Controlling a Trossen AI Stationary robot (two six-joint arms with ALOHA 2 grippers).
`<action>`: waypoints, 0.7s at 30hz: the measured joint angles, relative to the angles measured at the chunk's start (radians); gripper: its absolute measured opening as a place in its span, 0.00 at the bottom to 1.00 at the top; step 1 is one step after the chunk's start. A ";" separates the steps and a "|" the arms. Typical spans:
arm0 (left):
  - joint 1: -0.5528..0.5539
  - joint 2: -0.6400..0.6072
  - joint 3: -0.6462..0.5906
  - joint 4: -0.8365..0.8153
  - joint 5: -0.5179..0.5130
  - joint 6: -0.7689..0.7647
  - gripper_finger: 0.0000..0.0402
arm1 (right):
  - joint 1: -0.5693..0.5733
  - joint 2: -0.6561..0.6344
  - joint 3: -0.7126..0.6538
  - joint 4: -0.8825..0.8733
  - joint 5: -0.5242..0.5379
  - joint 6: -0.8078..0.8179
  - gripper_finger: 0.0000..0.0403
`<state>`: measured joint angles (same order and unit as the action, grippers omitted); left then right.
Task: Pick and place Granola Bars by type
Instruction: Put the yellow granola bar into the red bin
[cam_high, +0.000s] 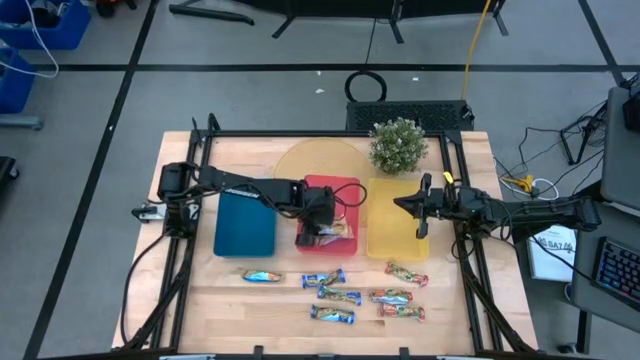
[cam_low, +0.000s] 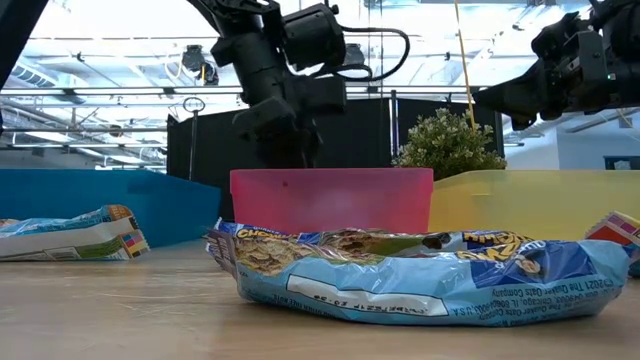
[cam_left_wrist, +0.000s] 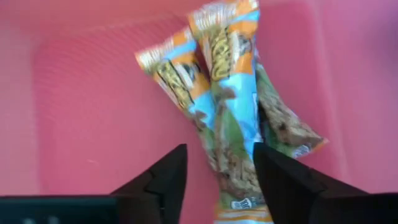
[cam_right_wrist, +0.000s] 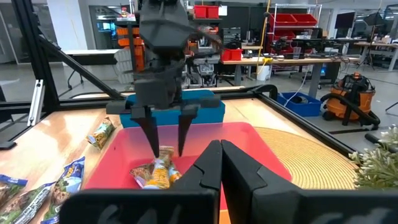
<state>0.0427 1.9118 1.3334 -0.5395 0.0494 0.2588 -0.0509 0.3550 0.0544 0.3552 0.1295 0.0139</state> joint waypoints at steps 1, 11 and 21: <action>-0.002 0.000 0.011 -0.003 -0.011 0.007 0.51 | 0.000 0.000 0.000 -0.002 0.000 0.000 0.00; -0.124 -0.043 0.241 -0.151 -0.201 0.051 0.62 | 0.000 0.000 0.000 -0.009 0.000 0.000 0.00; -0.342 -0.264 0.474 -0.706 -0.518 -0.273 0.62 | 0.000 0.011 0.000 -0.036 0.002 -0.024 0.00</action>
<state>-0.2996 1.6478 1.8078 -1.2458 -0.4682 -0.0138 -0.0505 0.3656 0.0544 0.3189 0.1314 -0.0101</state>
